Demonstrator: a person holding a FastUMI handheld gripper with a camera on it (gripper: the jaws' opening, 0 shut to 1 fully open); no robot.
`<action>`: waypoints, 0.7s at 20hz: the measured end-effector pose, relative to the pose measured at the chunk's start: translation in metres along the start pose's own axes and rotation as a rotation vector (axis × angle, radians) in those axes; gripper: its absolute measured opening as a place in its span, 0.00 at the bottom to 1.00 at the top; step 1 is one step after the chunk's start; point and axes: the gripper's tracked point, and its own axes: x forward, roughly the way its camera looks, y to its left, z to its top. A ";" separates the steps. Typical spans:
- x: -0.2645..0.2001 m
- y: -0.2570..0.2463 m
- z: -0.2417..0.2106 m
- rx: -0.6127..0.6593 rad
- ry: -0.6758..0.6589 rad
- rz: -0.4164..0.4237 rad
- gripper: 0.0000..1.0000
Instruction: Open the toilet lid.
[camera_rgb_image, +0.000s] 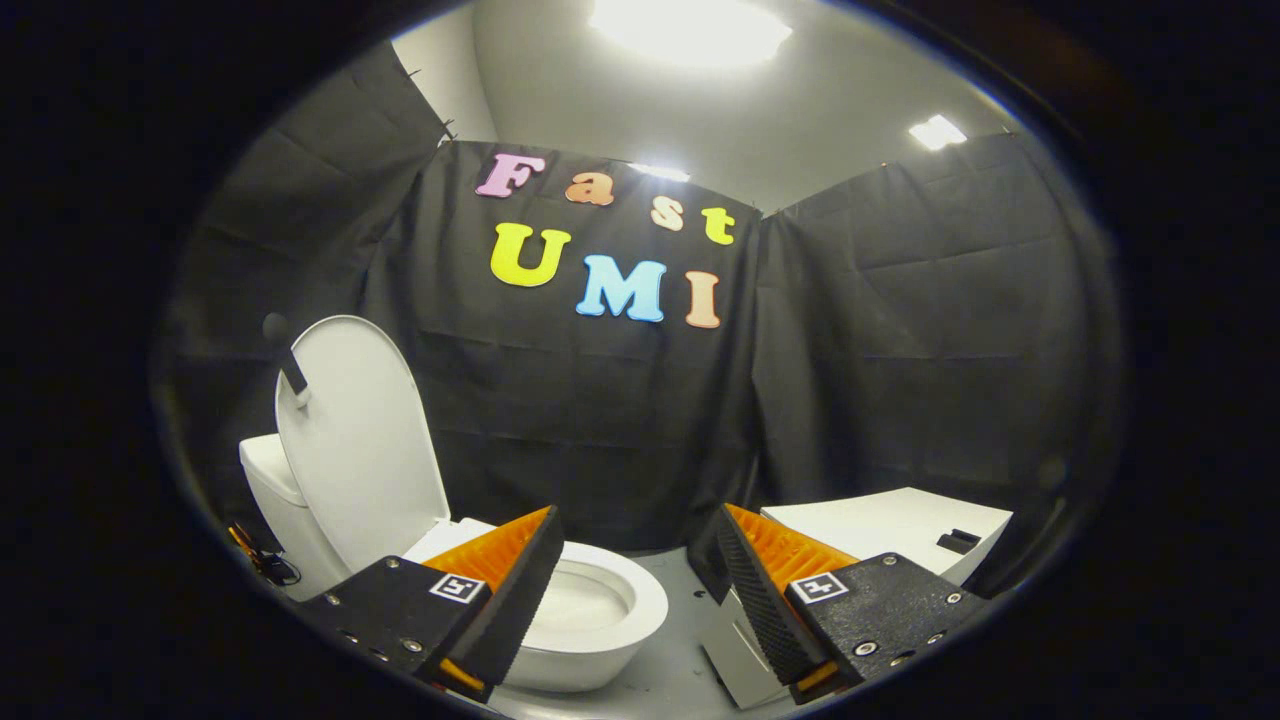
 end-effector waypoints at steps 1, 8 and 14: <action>0.002 -0.002 -0.006 0.016 0.007 -0.005 0.95; 0.002 -0.009 -0.024 0.007 0.043 -0.026 0.95; 0.010 -0.003 -0.032 -0.014 0.064 -0.005 0.95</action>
